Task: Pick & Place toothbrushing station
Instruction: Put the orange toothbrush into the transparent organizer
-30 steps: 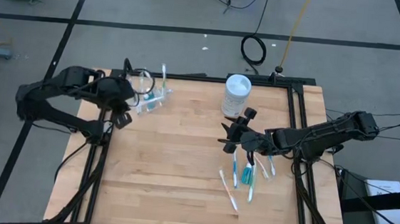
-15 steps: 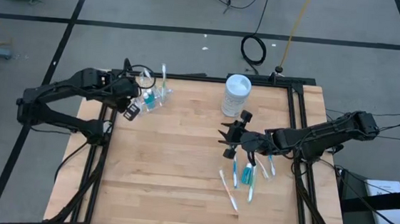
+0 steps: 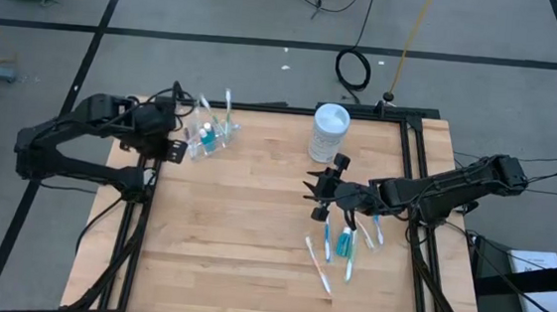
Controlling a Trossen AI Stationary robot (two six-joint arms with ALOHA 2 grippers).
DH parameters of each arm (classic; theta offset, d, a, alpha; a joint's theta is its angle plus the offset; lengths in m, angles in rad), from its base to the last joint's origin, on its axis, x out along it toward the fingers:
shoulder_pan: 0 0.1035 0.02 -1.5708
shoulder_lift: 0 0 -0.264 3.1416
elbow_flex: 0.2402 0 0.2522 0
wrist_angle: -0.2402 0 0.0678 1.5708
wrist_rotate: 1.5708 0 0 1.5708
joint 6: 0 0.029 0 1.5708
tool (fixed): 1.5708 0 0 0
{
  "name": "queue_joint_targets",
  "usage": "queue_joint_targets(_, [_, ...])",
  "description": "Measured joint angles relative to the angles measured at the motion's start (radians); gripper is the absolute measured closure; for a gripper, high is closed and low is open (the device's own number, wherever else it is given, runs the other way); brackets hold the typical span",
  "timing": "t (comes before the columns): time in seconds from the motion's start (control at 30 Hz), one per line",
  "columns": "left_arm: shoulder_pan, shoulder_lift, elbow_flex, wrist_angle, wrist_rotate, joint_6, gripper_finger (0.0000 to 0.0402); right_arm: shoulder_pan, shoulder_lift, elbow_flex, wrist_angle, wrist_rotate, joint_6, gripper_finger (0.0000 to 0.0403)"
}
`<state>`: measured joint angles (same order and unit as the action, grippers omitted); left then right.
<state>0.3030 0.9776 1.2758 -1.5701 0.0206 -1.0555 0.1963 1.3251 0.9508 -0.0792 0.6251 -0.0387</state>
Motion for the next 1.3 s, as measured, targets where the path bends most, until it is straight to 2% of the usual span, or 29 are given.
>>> queue_joint_targets(0.23, [0.007, 0.005, -0.083, -0.002, 0.059, -0.112, 0.0355, 0.000, 0.000, 0.000, 0.000, 0.000, -0.003, 0.0291])
queue_joint_targets(0.67, [0.116, 0.038, -0.089, 0.001, 0.036, -0.151, 0.0355, 0.000, 0.000, 0.000, 0.000, 0.001, -0.114, 0.0291])
queue_joint_targets(0.9, [0.155, 0.127, -0.089, 0.000, 0.140, -0.067, 0.0355, 0.000, 0.000, 0.000, 0.040, 0.001, -0.157, 0.0291])
queue_joint_targets(1.07, [0.210, 0.193, -0.090, 0.000, 0.133, 0.046, 0.0355, 0.000, 0.000, 0.000, 0.079, -0.001, -0.157, 0.0291])
queue_joint_targets(1.3, [0.300, 0.230, -0.090, 0.000, 0.051, 0.204, 0.0355, 0.000, 0.000, 0.000, 0.079, -0.001, -0.159, 0.0291])
